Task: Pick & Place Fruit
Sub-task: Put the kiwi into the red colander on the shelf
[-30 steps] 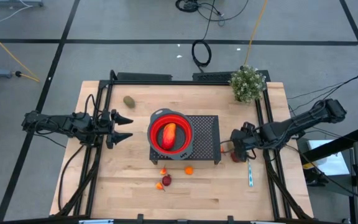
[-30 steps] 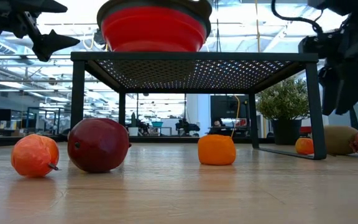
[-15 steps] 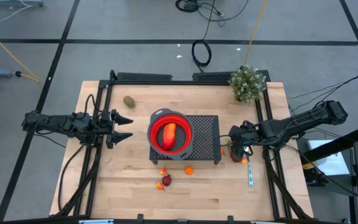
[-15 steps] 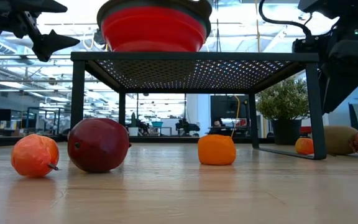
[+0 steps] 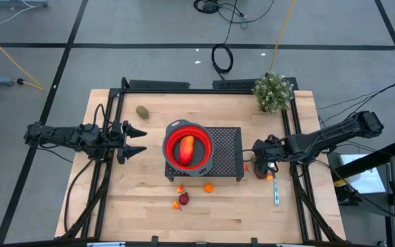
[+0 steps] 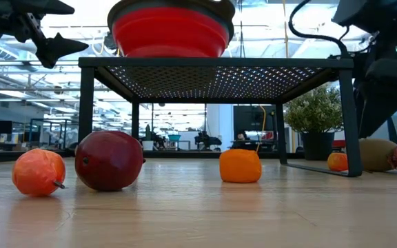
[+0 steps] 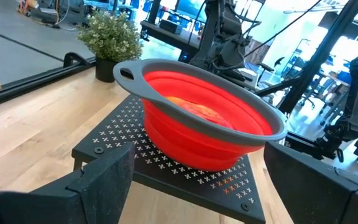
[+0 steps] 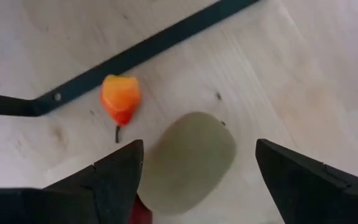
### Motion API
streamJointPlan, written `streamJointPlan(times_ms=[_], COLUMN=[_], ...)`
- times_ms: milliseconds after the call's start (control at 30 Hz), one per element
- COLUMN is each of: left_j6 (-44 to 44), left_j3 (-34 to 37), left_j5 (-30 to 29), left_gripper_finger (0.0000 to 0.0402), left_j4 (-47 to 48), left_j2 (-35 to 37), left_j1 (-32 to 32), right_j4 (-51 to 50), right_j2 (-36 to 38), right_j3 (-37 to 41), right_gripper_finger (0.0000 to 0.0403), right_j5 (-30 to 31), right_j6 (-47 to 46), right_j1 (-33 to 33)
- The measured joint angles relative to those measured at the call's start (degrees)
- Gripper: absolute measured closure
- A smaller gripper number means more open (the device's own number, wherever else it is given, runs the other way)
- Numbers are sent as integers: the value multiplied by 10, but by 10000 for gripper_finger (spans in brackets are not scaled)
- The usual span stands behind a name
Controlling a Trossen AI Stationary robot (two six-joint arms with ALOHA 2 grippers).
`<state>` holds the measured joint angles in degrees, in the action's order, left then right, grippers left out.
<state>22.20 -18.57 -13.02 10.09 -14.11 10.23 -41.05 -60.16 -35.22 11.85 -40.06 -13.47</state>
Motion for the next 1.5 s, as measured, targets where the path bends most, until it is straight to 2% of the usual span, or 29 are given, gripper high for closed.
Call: streamJointPlan(times_ms=[367,867,1500], left_j6=[4,6,6], left_j3=[0,0,0], left_j5=[0,-1,-1], left_gripper_finger=[46,46,46], left_j4=[0,-1,-1], left_j2=[0,0,0], left_j1=[0,0,0], right_j4=[36,61,61], right_j2=[0,0,0], right_j3=[60,64,64], right_gripper_finger=[96,99,194], right_j5=[-1,-1,-1], right_j6=[-13,-3,-27], right_j1=[0,0,0])
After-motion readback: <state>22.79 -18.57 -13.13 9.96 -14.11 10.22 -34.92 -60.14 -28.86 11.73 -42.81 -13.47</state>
